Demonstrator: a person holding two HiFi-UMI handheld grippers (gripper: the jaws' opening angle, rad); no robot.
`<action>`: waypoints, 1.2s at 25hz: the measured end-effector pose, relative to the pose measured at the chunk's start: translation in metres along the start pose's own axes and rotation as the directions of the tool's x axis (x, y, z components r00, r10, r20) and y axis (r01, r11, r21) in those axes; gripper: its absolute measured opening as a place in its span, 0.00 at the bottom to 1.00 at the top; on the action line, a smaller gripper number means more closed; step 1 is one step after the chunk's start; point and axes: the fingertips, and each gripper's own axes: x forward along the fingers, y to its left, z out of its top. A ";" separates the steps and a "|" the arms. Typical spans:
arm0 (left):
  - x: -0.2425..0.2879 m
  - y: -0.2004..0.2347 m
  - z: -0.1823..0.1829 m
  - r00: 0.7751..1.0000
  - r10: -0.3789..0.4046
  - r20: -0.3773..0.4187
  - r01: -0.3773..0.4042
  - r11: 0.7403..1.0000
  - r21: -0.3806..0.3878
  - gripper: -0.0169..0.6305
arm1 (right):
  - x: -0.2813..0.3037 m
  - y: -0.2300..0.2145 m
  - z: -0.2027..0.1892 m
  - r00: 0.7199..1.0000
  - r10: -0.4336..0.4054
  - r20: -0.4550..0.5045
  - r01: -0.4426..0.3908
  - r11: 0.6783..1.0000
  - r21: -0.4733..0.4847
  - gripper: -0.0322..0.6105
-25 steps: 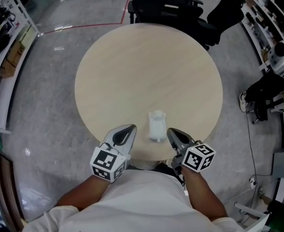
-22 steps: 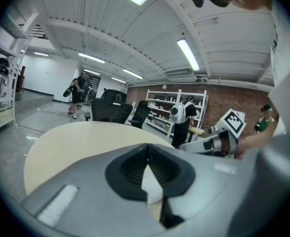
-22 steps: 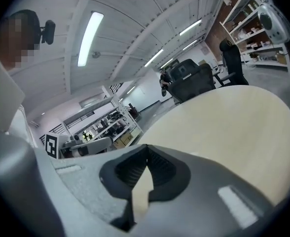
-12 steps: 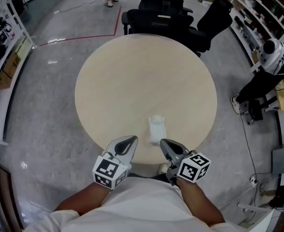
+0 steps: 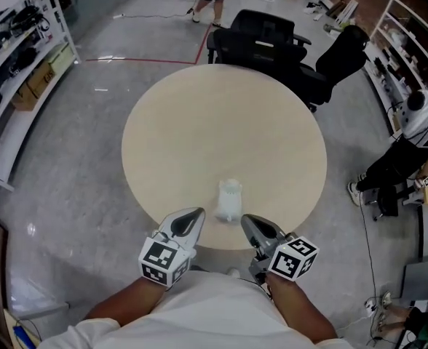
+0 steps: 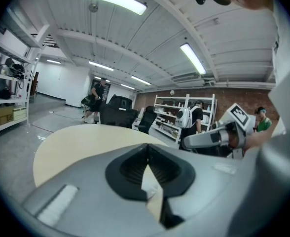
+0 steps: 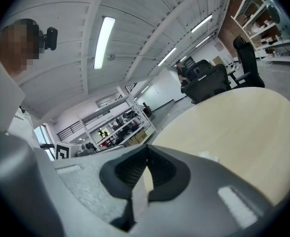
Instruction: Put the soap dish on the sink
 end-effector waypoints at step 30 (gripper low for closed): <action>-0.025 -0.101 -0.023 0.990 0.143 -0.009 -0.143 0.990 -0.001 0.04 | -0.099 0.000 -0.034 0.989 0.141 -0.036 -0.142 0.990 -0.008 0.05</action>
